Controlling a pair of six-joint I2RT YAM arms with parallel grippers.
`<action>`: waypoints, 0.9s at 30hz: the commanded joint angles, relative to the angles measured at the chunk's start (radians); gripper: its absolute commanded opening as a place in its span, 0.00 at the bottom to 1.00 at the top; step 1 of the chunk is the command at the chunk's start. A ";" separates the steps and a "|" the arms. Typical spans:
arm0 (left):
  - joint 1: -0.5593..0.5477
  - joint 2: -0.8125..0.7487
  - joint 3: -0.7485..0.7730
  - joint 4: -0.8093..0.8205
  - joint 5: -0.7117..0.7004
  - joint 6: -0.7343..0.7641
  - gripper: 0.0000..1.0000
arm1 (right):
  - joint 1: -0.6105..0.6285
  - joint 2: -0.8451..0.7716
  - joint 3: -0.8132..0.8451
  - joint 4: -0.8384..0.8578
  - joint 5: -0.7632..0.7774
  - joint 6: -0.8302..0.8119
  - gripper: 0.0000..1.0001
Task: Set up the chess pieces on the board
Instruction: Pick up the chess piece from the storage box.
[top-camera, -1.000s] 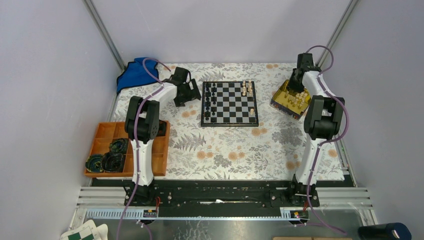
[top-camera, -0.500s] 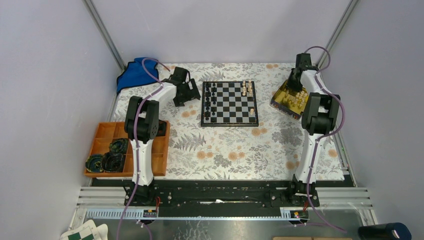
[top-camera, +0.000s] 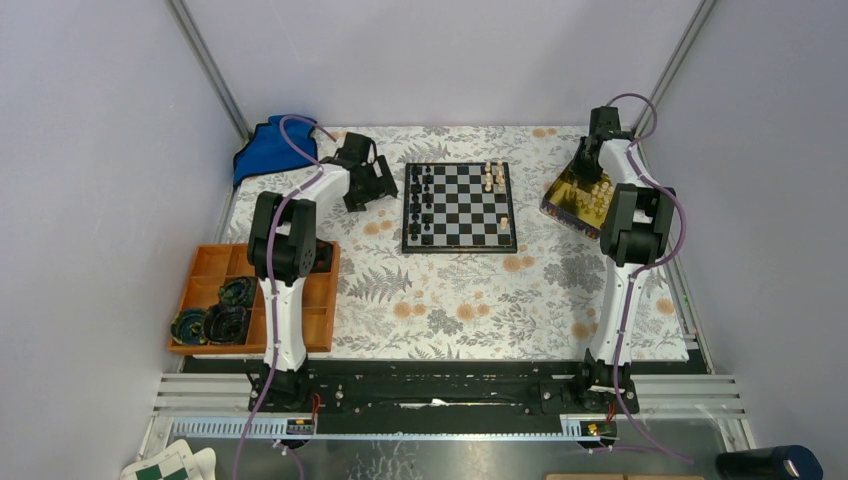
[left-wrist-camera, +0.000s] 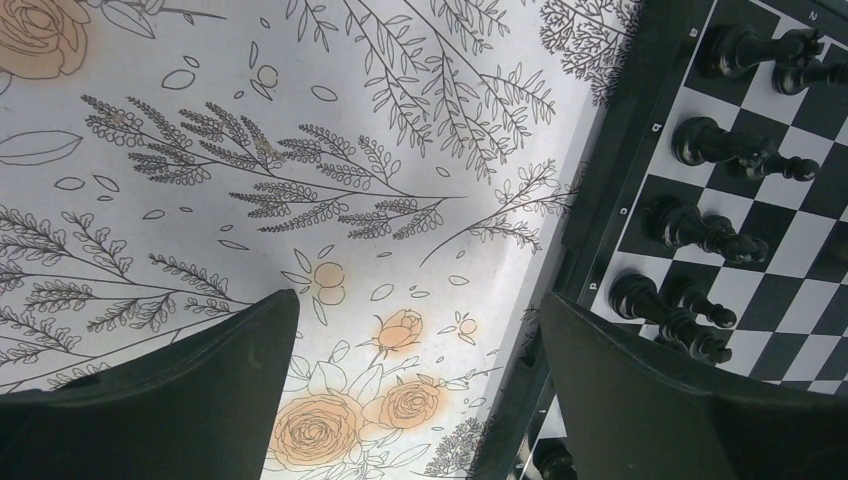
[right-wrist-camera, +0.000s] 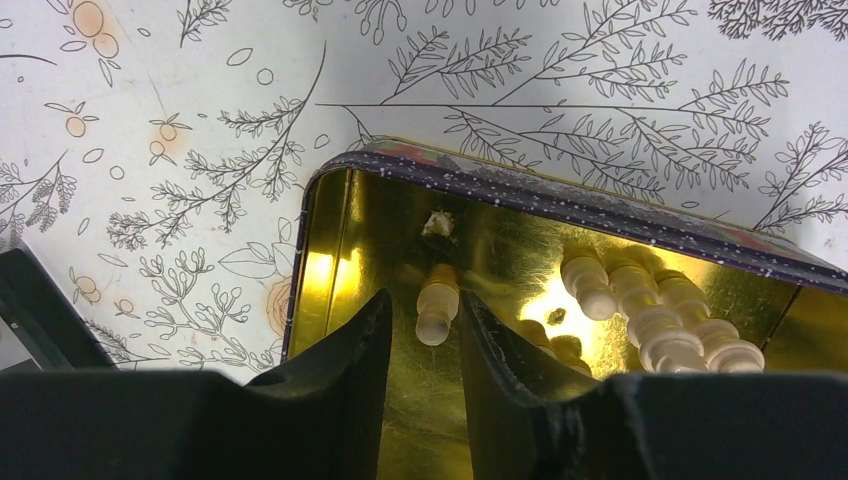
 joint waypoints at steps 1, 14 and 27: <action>0.014 0.048 0.006 -0.003 0.002 0.001 0.99 | -0.003 -0.004 0.024 -0.007 -0.019 0.004 0.37; 0.018 0.057 0.008 -0.003 0.009 0.000 0.99 | -0.003 -0.015 -0.026 0.002 -0.028 0.000 0.30; 0.018 0.049 0.000 -0.002 0.009 -0.002 0.99 | -0.003 -0.039 -0.040 0.010 -0.019 -0.012 0.11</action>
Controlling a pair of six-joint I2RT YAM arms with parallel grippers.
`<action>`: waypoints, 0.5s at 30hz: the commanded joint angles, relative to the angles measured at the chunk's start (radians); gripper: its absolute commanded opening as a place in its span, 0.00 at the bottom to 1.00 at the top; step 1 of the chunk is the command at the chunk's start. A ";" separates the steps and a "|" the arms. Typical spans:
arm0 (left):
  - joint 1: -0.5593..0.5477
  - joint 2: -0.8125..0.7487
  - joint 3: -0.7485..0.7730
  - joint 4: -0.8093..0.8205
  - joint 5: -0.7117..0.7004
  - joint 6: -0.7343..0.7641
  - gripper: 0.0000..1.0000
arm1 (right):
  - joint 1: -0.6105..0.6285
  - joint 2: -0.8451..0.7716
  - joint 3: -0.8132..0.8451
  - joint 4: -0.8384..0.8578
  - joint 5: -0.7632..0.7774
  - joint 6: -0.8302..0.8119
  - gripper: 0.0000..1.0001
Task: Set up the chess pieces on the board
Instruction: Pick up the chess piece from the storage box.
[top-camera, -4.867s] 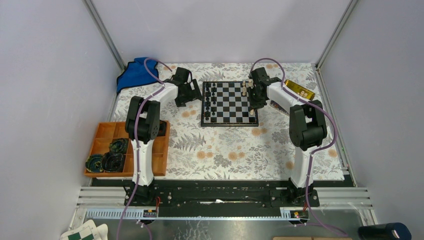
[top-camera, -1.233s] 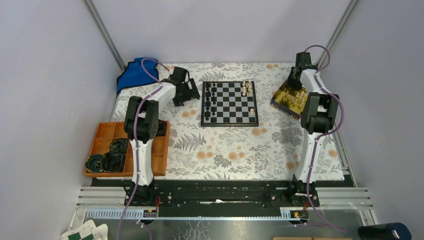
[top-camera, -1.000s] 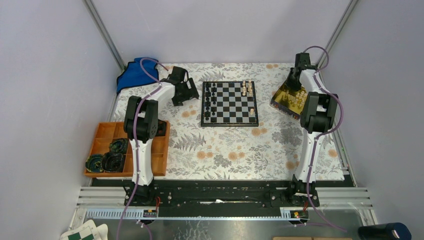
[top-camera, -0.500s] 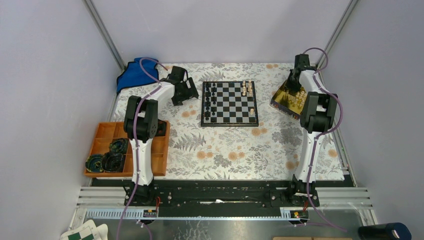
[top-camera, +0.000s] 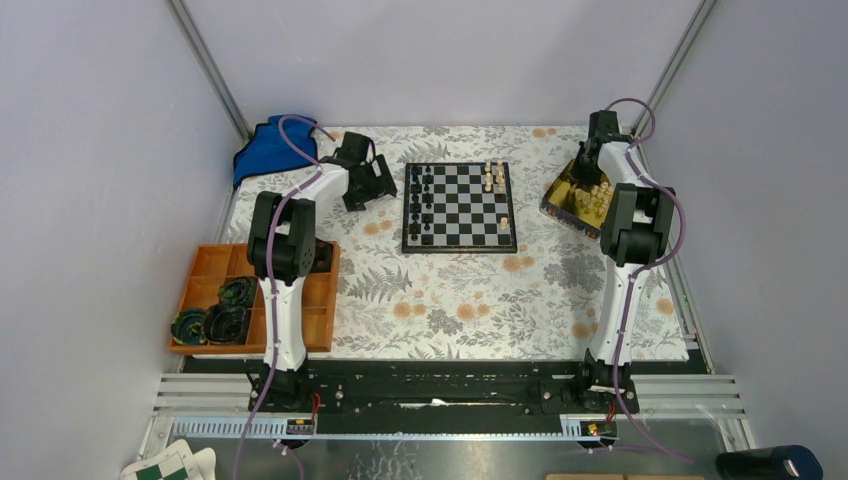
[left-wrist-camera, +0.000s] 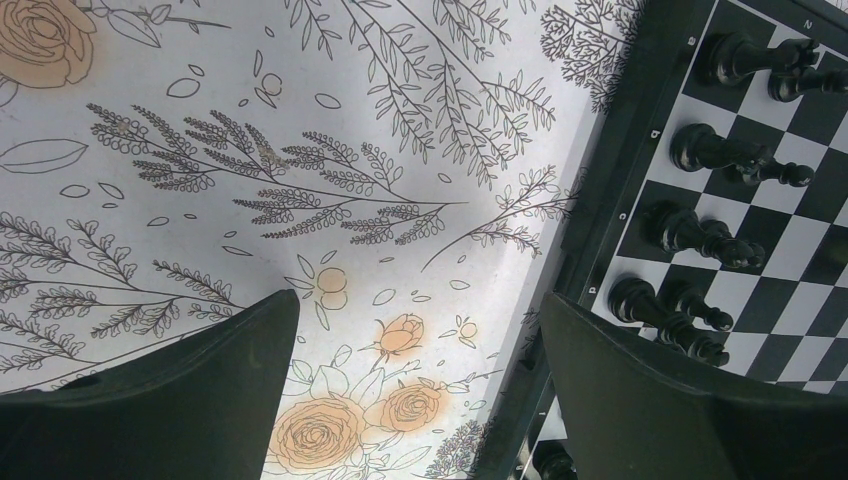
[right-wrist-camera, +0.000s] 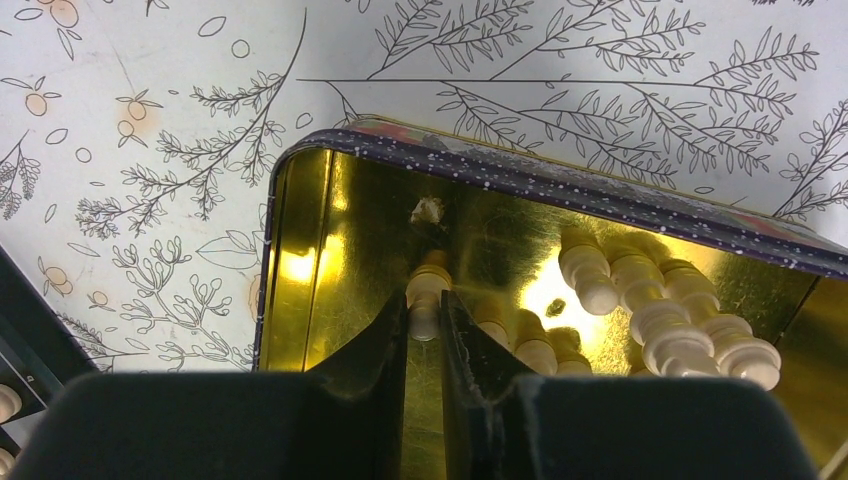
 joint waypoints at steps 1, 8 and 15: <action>0.010 0.044 -0.007 -0.004 -0.001 -0.001 0.99 | -0.002 -0.045 -0.006 0.004 -0.010 -0.013 0.10; 0.008 0.032 -0.012 -0.003 -0.004 -0.003 0.99 | -0.002 -0.090 -0.009 0.016 -0.009 -0.033 0.01; 0.007 0.015 -0.017 -0.002 -0.009 -0.004 0.99 | -0.002 -0.135 -0.009 0.023 -0.008 -0.037 0.00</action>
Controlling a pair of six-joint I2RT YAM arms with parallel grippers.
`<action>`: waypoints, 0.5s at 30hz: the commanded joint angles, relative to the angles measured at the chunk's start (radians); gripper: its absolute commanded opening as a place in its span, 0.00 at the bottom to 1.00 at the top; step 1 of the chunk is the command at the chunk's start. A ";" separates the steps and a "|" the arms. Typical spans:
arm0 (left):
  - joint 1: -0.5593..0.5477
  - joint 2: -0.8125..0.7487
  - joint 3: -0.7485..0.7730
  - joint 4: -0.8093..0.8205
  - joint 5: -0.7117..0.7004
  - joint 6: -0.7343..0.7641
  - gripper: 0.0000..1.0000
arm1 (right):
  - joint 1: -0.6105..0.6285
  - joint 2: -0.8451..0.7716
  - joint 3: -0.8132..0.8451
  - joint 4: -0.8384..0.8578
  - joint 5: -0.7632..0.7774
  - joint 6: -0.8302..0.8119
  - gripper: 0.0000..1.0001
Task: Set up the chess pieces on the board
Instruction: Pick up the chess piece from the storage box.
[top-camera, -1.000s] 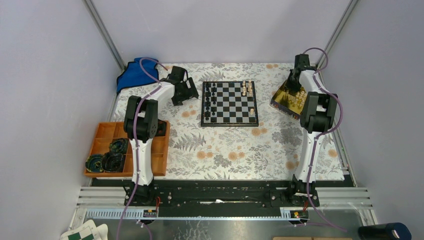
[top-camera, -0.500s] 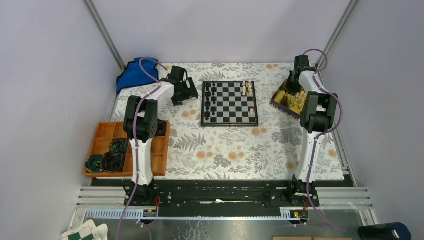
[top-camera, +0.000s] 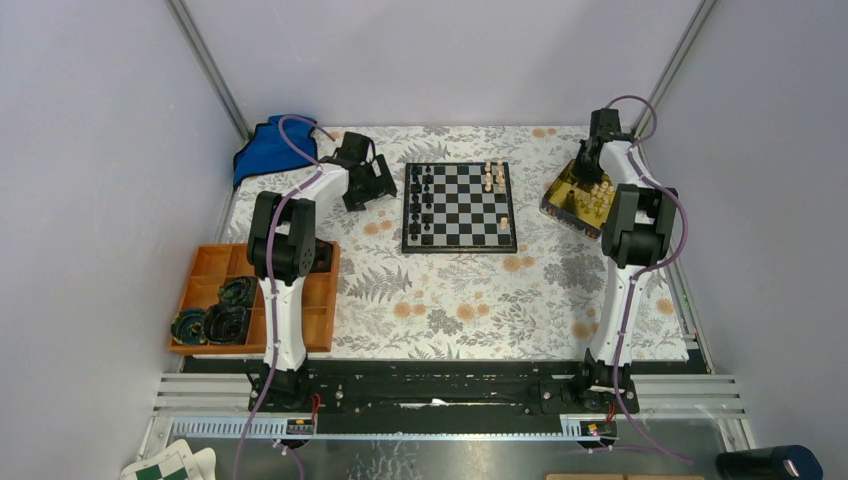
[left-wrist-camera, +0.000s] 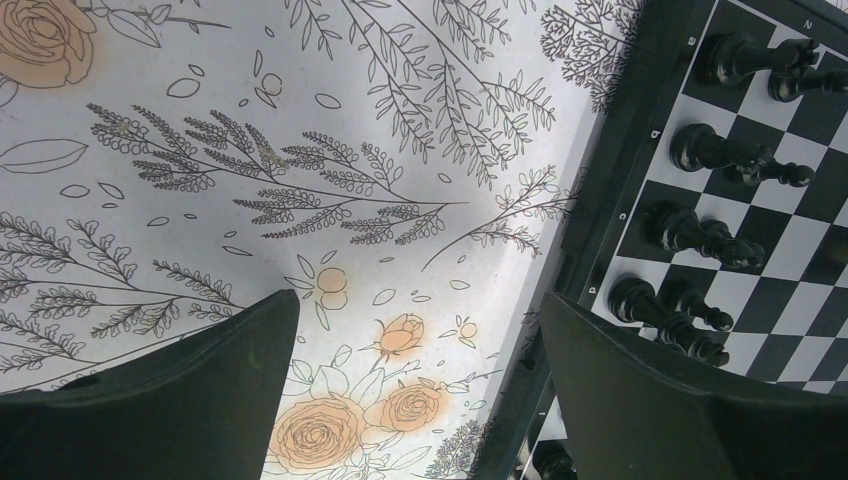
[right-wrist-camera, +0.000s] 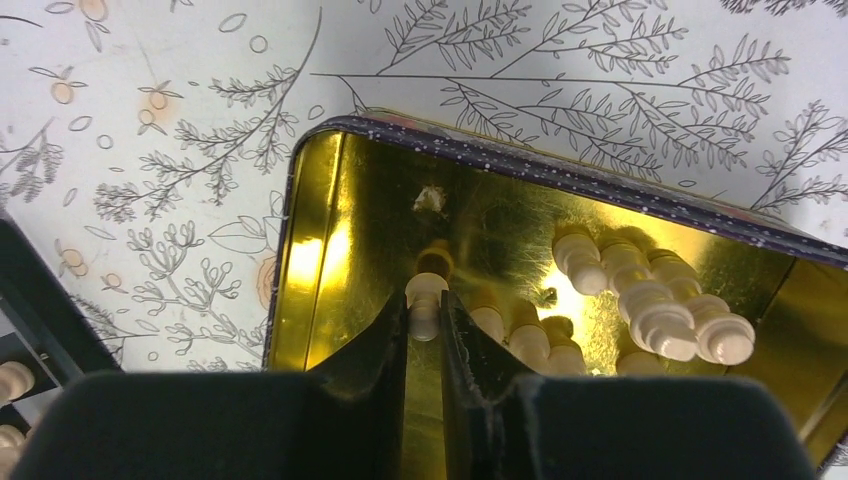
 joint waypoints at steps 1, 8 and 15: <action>0.007 0.014 -0.016 -0.003 -0.009 -0.004 0.99 | -0.002 -0.118 0.006 0.020 -0.009 -0.018 0.00; 0.004 0.003 -0.012 -0.004 -0.010 -0.006 0.99 | 0.004 -0.178 -0.009 0.020 -0.020 -0.029 0.00; 0.001 -0.018 -0.021 -0.004 -0.016 -0.005 0.99 | 0.075 -0.228 -0.003 -0.001 -0.037 -0.055 0.00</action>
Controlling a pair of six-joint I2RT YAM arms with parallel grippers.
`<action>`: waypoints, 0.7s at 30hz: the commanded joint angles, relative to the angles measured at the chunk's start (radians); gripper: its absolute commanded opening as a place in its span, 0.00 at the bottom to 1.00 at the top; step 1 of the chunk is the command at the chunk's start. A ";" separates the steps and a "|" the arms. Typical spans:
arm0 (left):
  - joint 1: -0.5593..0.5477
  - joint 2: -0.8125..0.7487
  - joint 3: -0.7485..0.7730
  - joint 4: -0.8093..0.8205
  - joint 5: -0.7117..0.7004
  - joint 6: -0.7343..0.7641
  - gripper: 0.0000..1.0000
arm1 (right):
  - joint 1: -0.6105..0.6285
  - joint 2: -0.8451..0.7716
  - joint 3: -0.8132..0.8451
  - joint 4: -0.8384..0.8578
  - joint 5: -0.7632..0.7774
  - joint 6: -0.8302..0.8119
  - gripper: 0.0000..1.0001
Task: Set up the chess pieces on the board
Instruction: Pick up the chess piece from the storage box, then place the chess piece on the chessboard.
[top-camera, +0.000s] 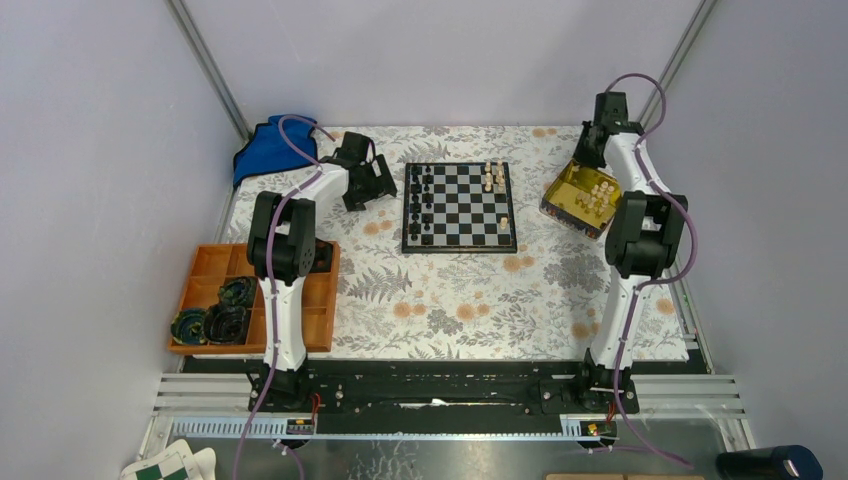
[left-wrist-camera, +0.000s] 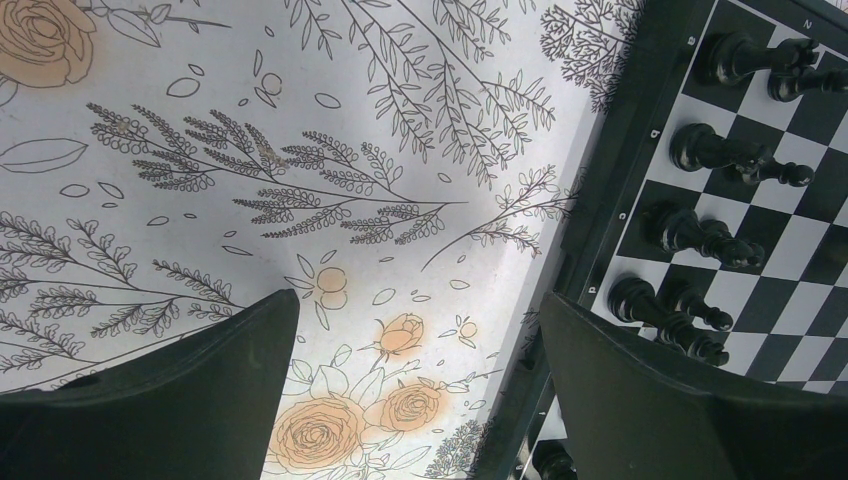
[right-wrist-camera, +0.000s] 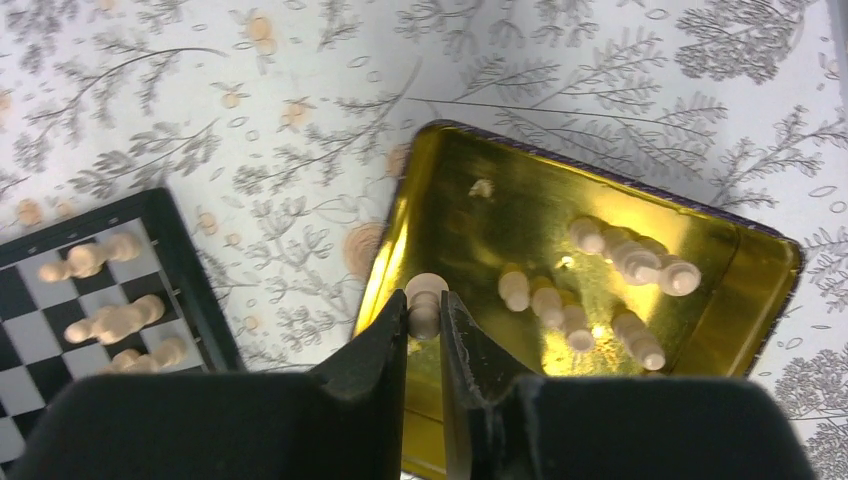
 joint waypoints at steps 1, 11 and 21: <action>0.001 -0.021 -0.022 -0.003 -0.017 -0.005 0.99 | 0.075 -0.092 0.015 -0.006 -0.031 -0.037 0.00; -0.002 -0.038 -0.038 0.004 -0.012 -0.009 0.99 | 0.297 -0.063 0.069 -0.046 -0.038 -0.071 0.00; -0.002 -0.061 -0.064 0.013 -0.011 -0.011 0.99 | 0.400 -0.020 0.073 -0.061 -0.038 -0.086 0.00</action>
